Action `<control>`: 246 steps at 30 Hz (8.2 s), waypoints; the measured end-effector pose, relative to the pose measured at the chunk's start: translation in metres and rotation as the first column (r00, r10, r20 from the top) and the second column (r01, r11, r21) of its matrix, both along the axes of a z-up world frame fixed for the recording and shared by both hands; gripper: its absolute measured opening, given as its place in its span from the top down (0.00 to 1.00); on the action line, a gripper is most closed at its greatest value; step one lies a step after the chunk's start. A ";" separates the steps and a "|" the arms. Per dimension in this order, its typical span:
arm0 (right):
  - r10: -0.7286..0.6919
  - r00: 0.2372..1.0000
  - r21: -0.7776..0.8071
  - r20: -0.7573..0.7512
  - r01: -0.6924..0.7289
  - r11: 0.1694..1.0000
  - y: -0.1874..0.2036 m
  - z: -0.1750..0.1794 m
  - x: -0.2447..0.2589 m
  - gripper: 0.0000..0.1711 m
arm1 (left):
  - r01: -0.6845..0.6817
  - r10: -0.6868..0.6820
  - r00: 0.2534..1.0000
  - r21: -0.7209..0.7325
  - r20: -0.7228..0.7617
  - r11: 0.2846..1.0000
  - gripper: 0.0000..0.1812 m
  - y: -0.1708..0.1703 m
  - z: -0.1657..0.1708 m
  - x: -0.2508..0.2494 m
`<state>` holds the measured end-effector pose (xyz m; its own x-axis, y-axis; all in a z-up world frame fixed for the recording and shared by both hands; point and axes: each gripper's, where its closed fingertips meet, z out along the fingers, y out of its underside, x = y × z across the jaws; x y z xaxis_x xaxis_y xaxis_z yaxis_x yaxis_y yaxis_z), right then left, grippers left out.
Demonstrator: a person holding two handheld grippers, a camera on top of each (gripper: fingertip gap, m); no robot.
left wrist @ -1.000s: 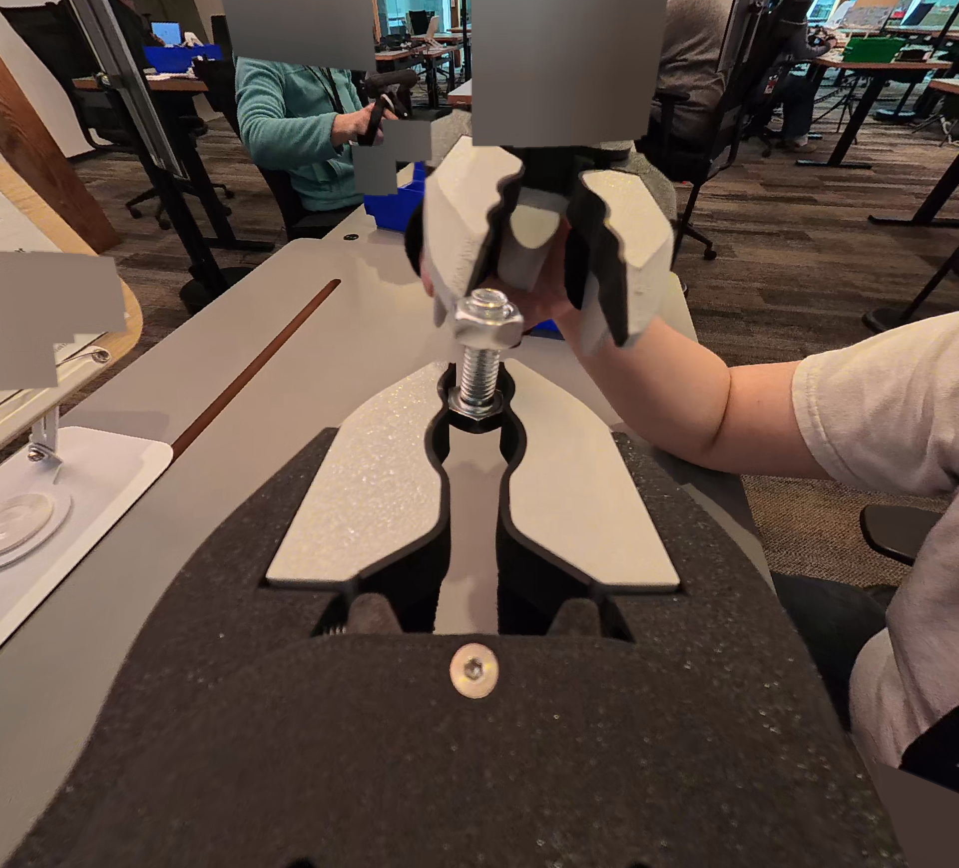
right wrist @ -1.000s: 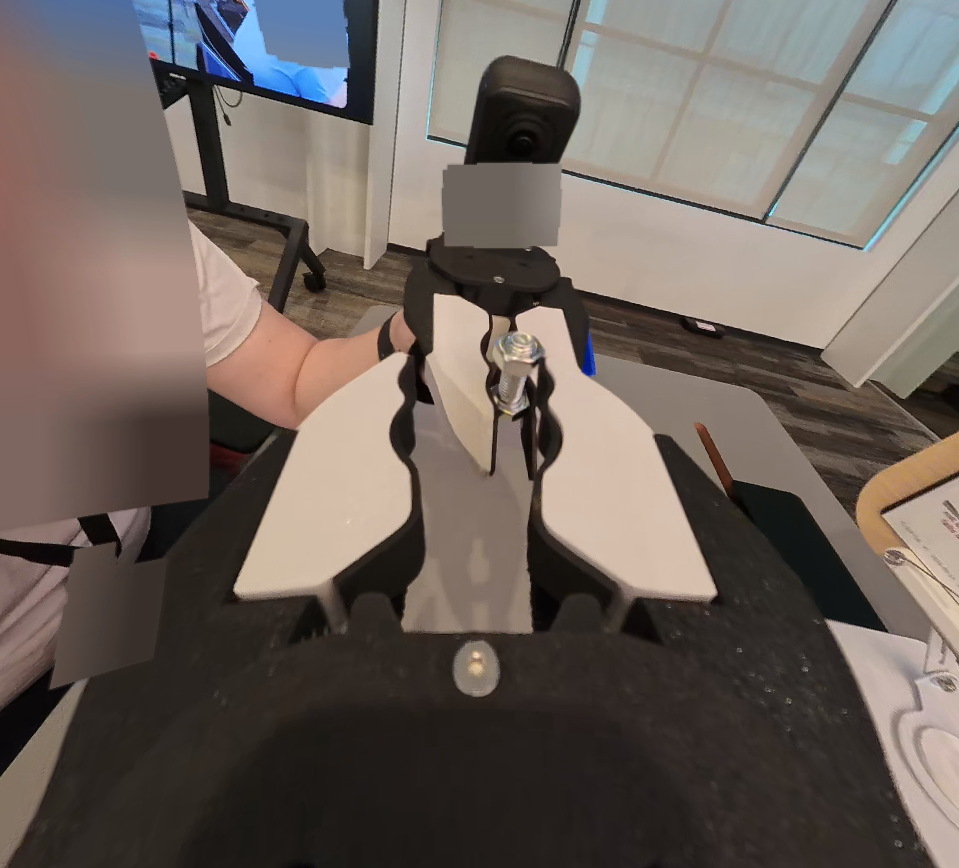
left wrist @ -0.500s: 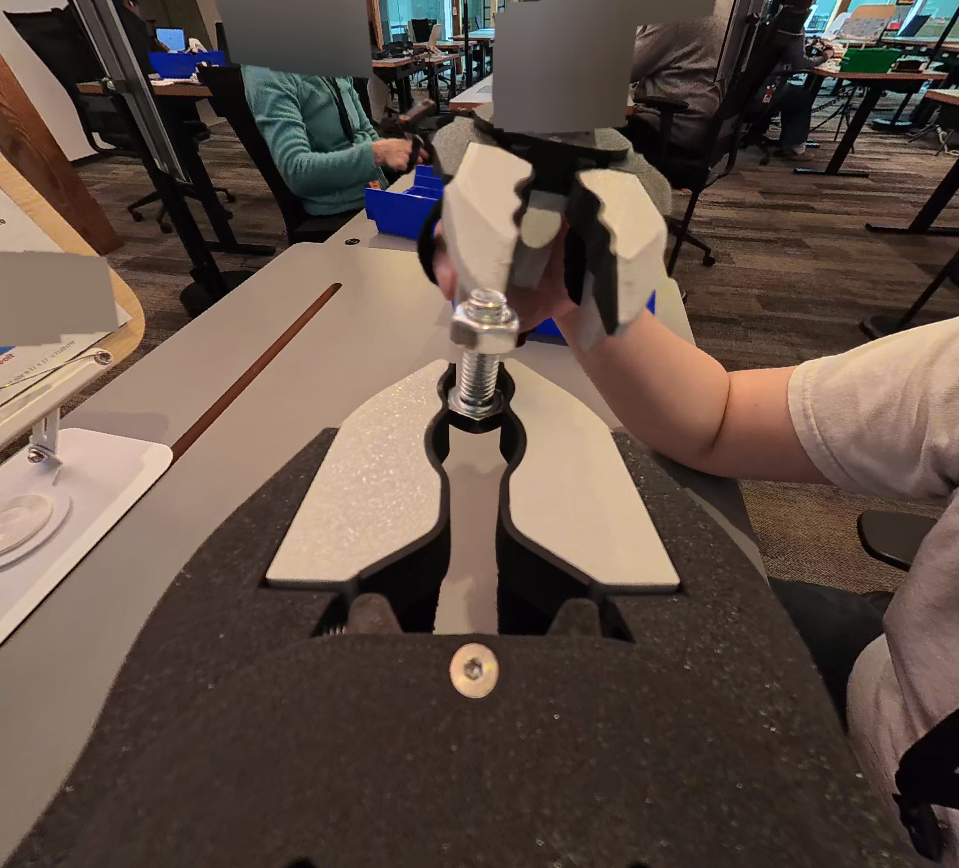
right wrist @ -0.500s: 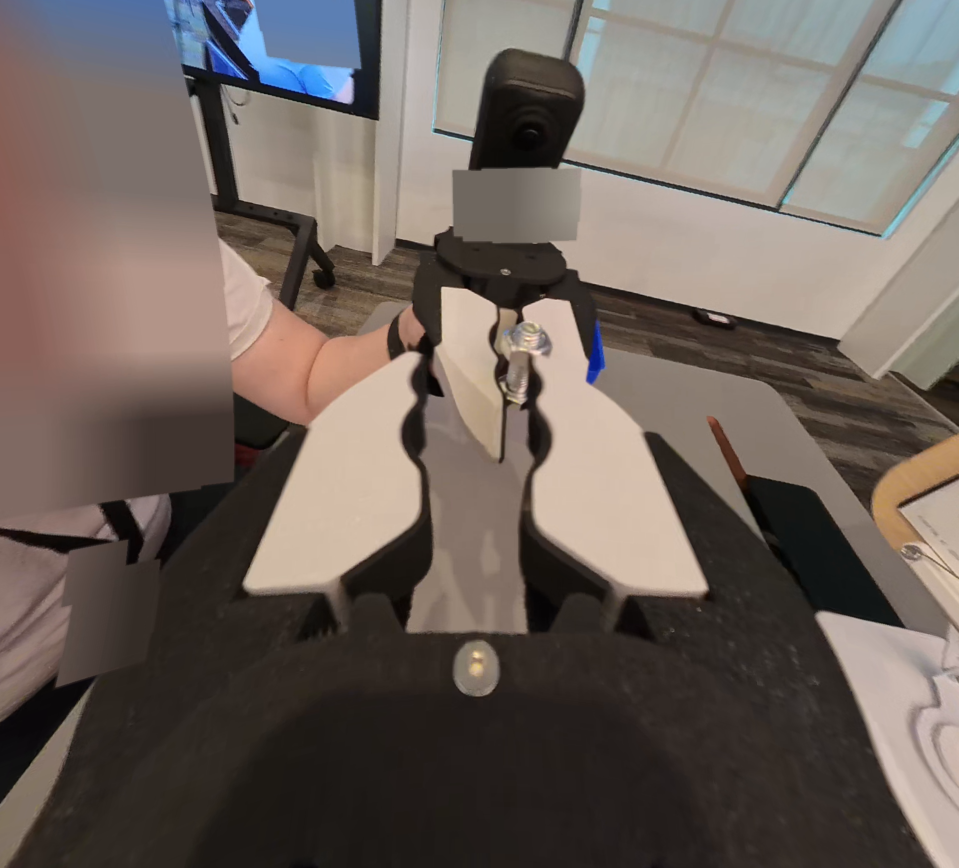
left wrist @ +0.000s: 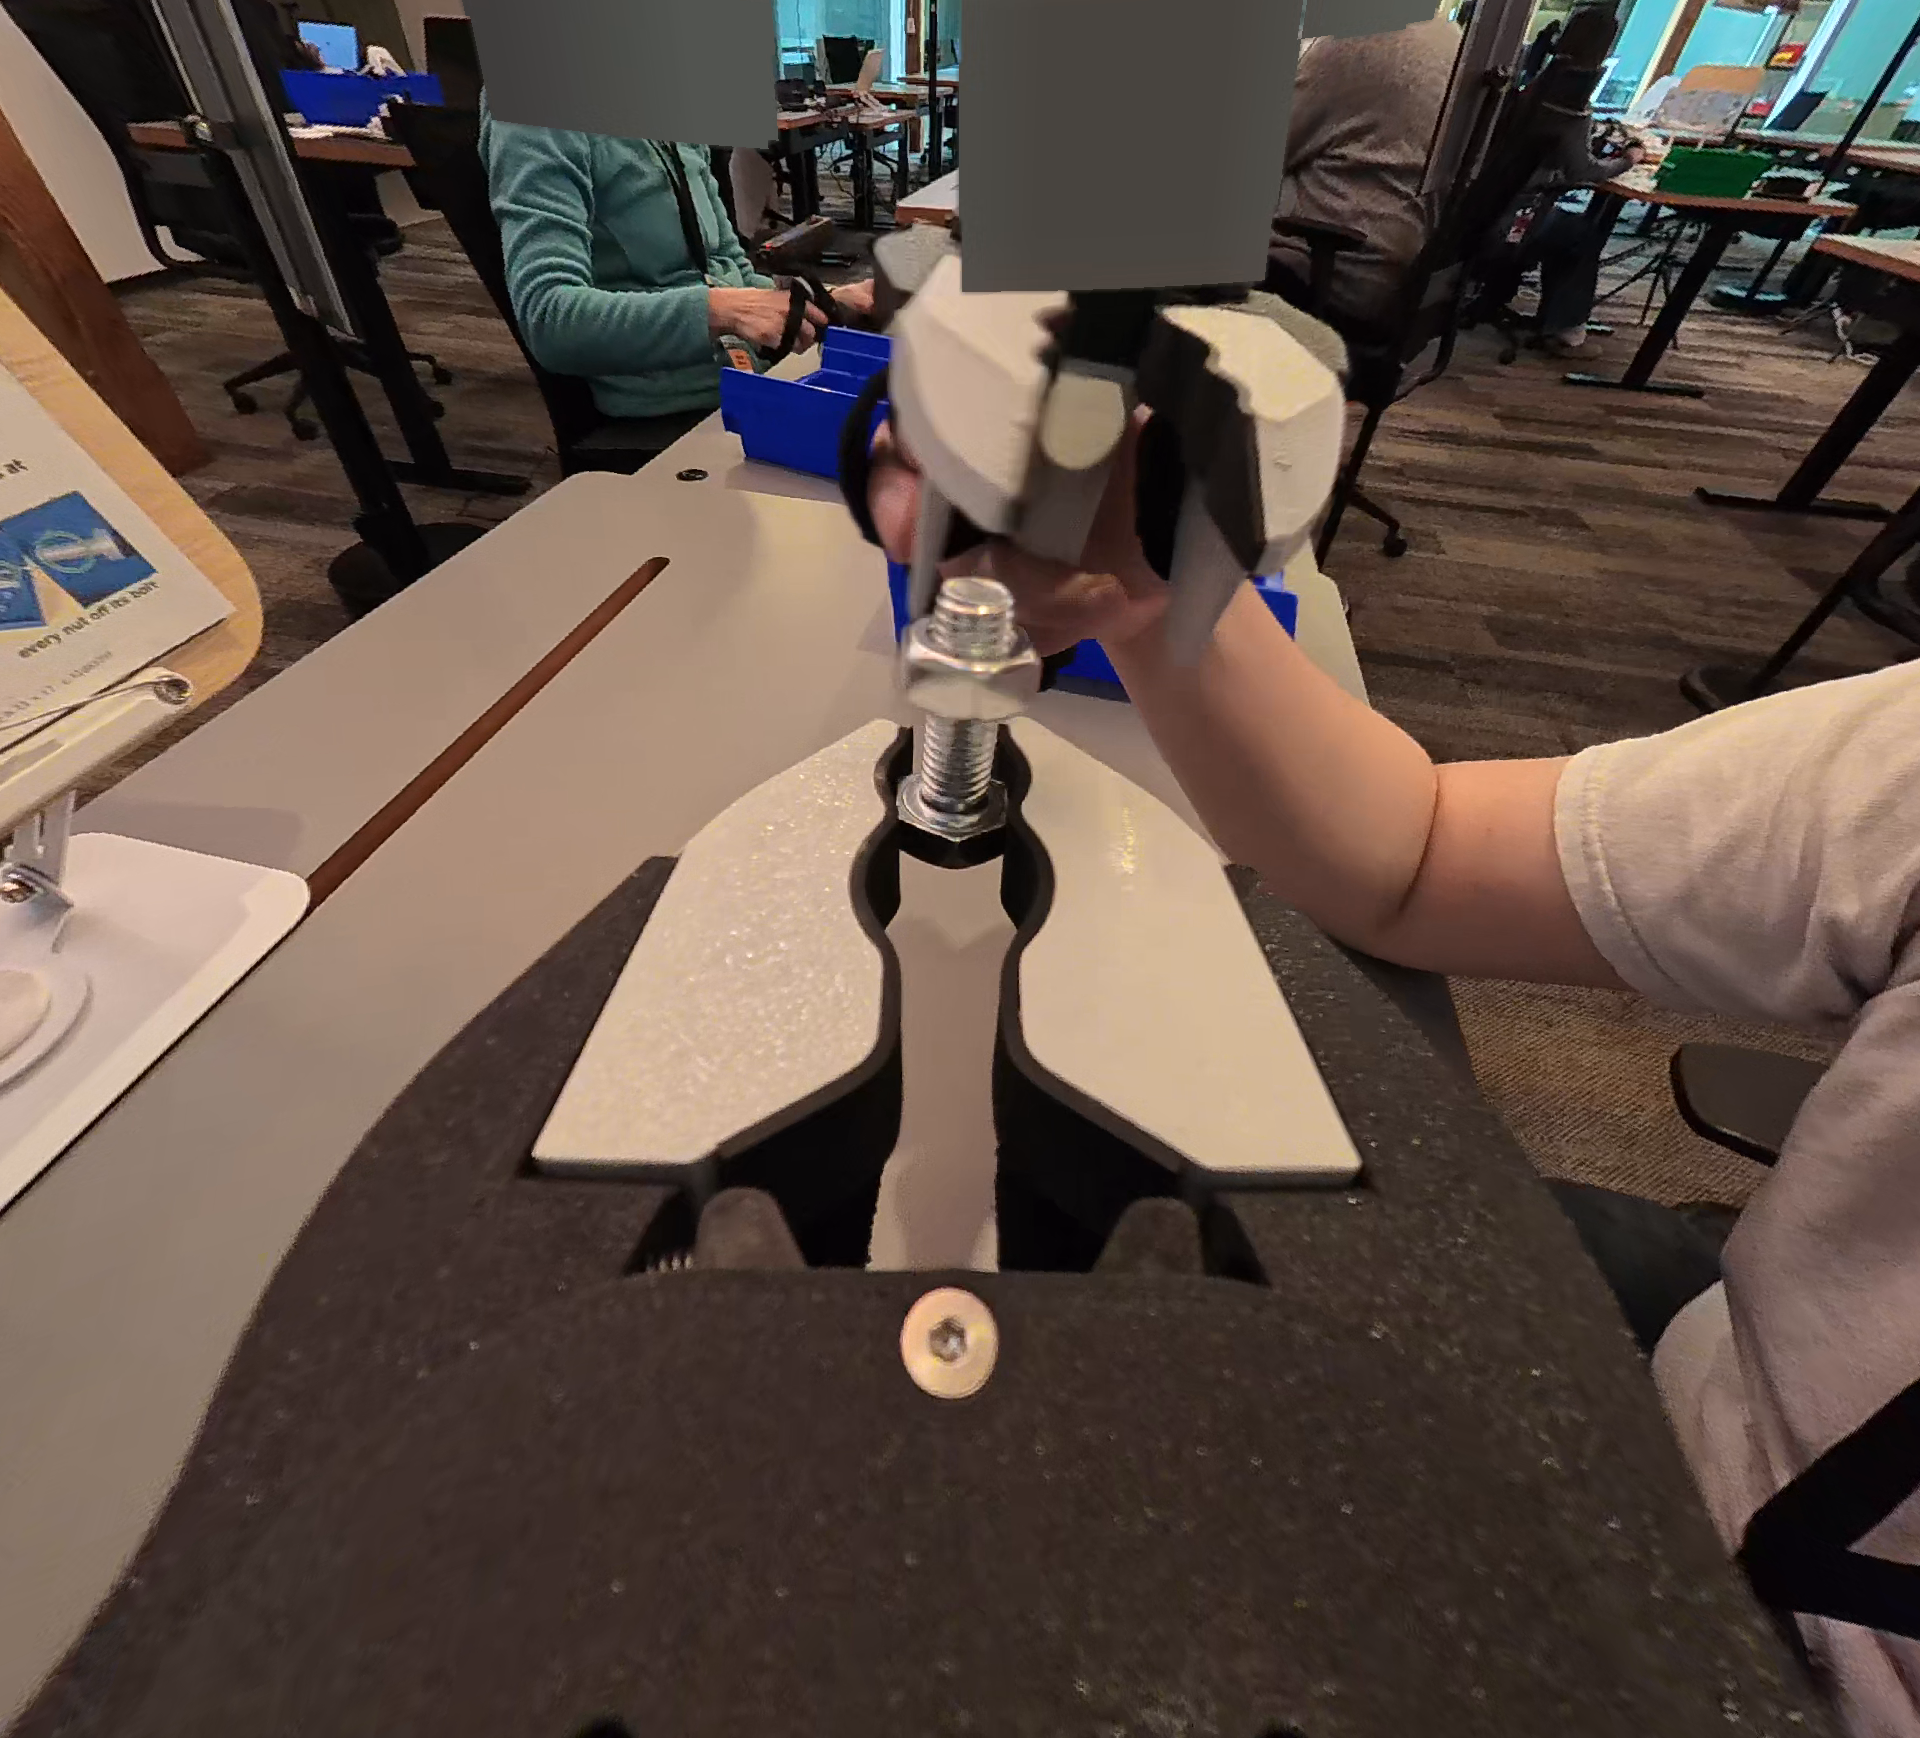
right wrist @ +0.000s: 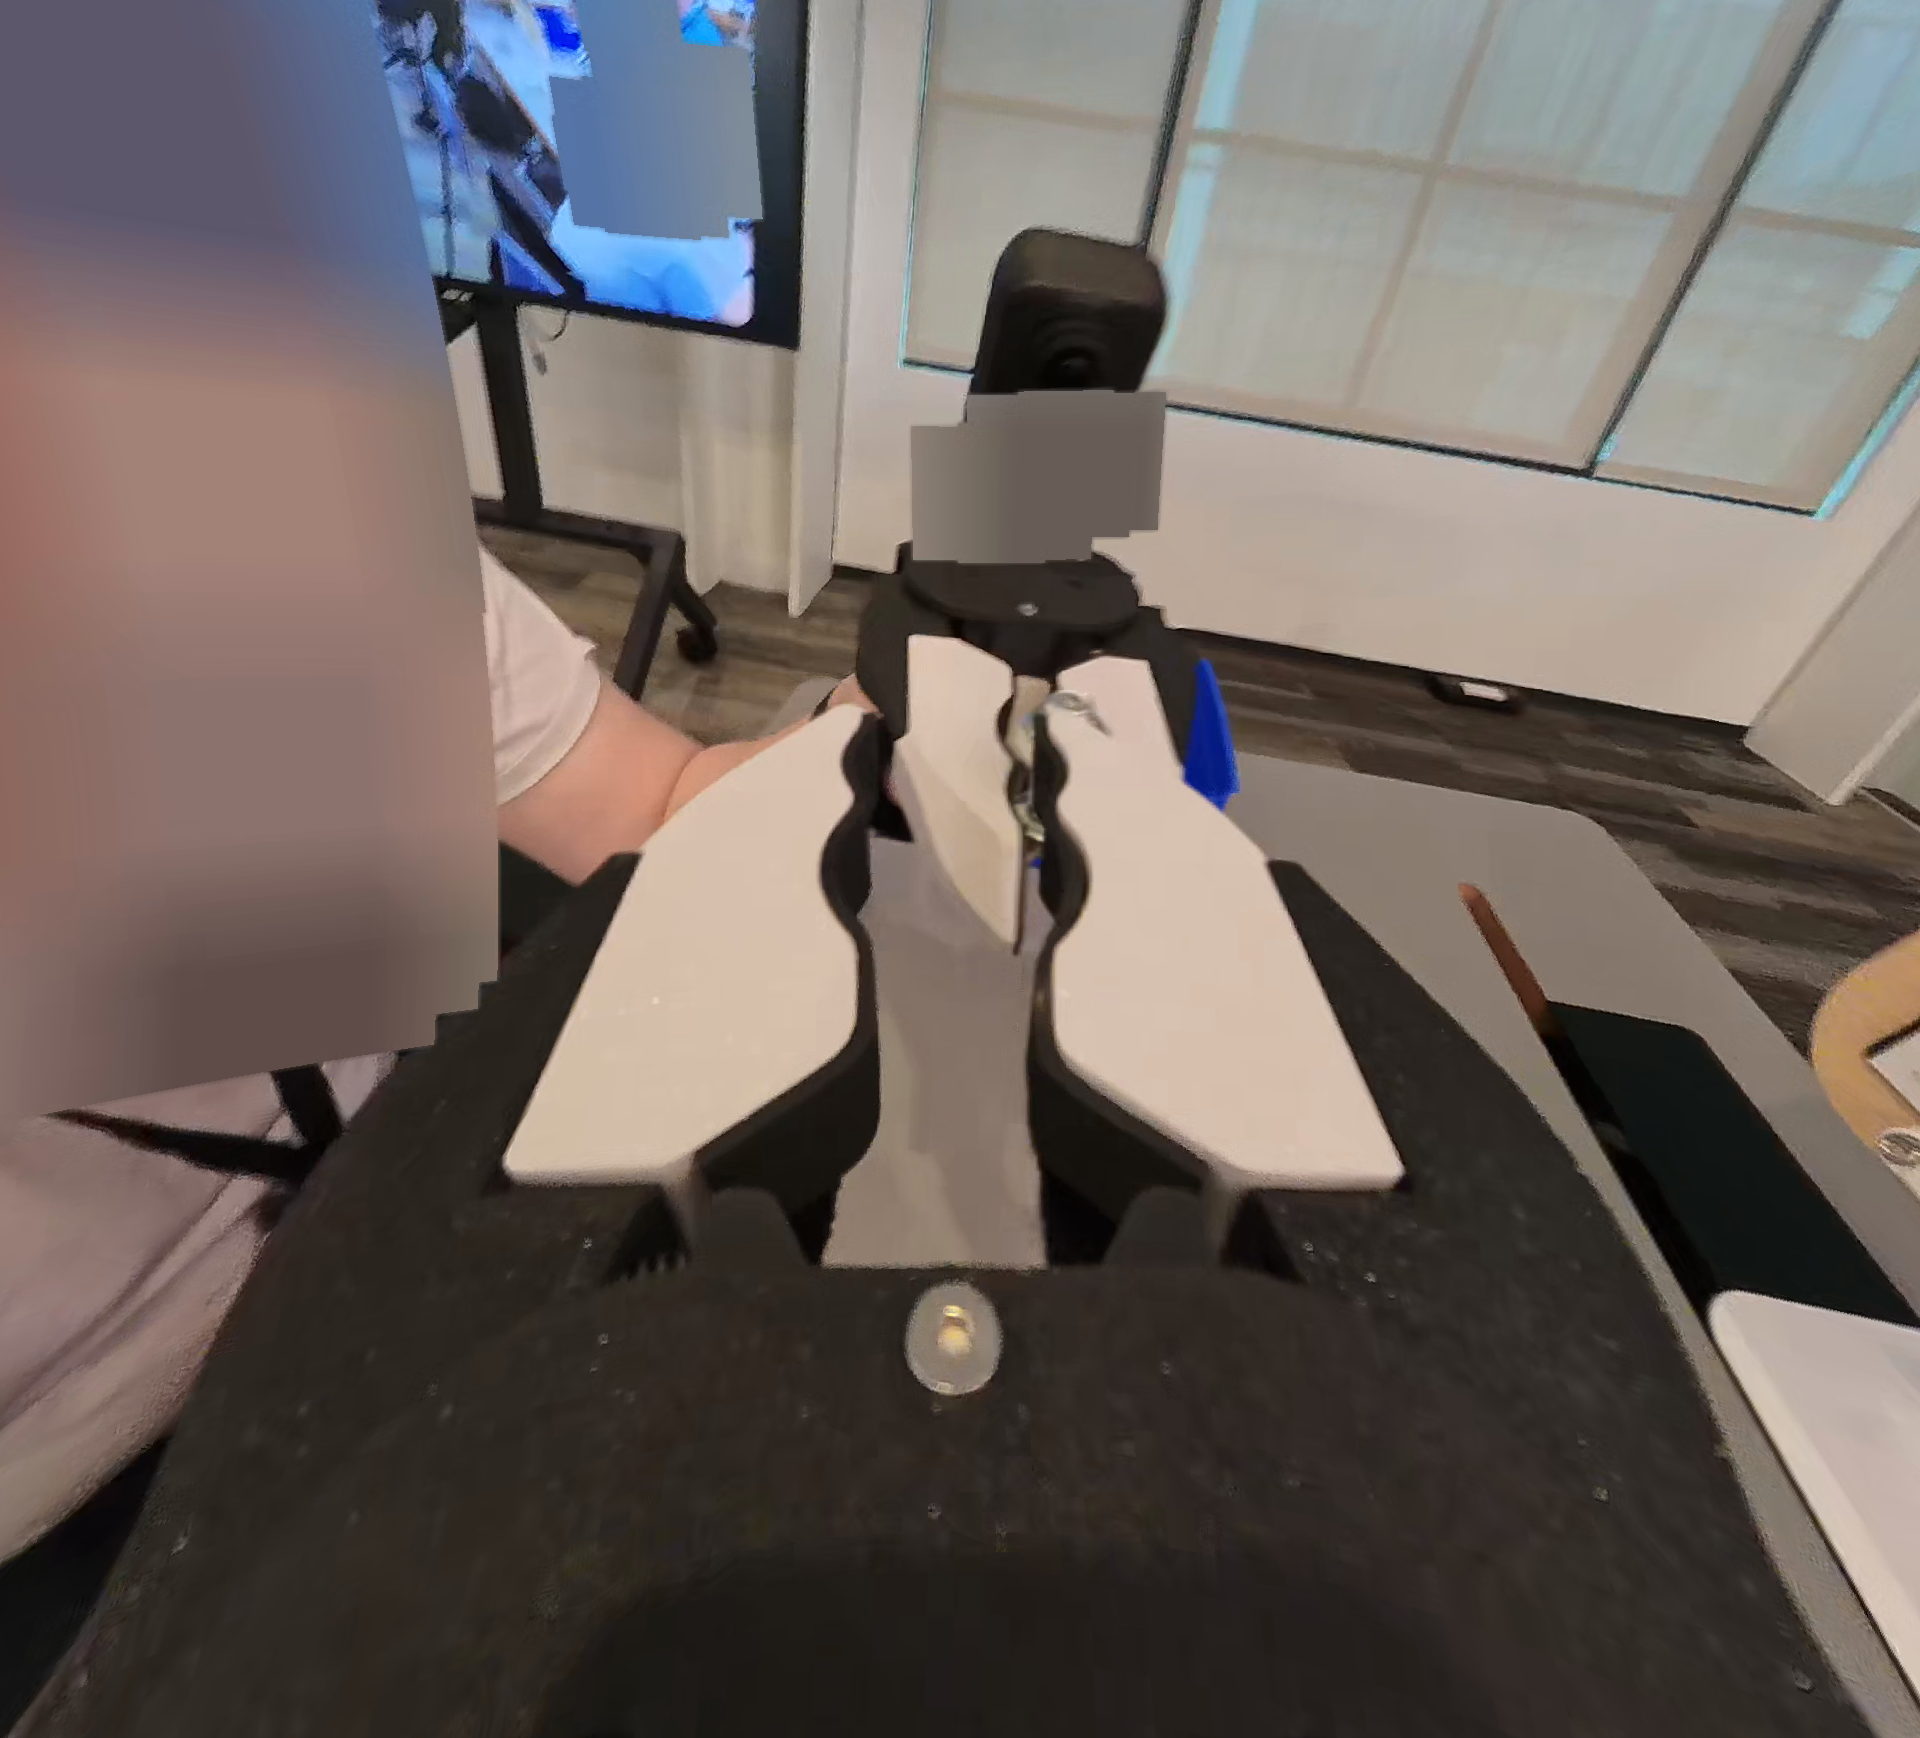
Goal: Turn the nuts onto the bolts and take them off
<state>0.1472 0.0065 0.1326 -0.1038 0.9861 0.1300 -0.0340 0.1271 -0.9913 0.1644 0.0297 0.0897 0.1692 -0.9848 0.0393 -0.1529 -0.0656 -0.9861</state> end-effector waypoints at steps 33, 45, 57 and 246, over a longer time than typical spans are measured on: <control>-0.036 0.995 0.016 0.096 0.035 0.999 0.004 -0.016 -0.008 0.77 | 0.009 -0.009 1.000 0.012 -0.022 1.000 0.92 -0.002 -0.004 0.003; -0.054 0.994 0.037 0.094 0.050 0.998 0.005 -0.015 -0.009 0.77 | -0.002 0.002 1.000 0.000 -0.018 1.000 0.92 0.001 -0.004 0.002; -0.083 0.995 0.049 0.064 0.080 0.996 0.014 -0.017 -0.015 0.79 | 0.048 -0.048 0.999 -0.016 -0.014 0.999 0.92 -0.008 -0.005 0.007; -0.426 0.826 0.005 0.369 0.456 0.890 0.054 -0.220 -0.036 0.86 | -0.455 0.213 0.453 -0.018 -0.866 0.890 0.76 -0.051 -0.227 -0.408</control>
<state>0.1108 0.0610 -0.0872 0.3214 0.9429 0.0875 0.3576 -0.0353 -0.9332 -0.2438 -0.0210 -0.1368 0.5545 -0.8250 -0.1088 -0.7958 -0.4874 -0.3593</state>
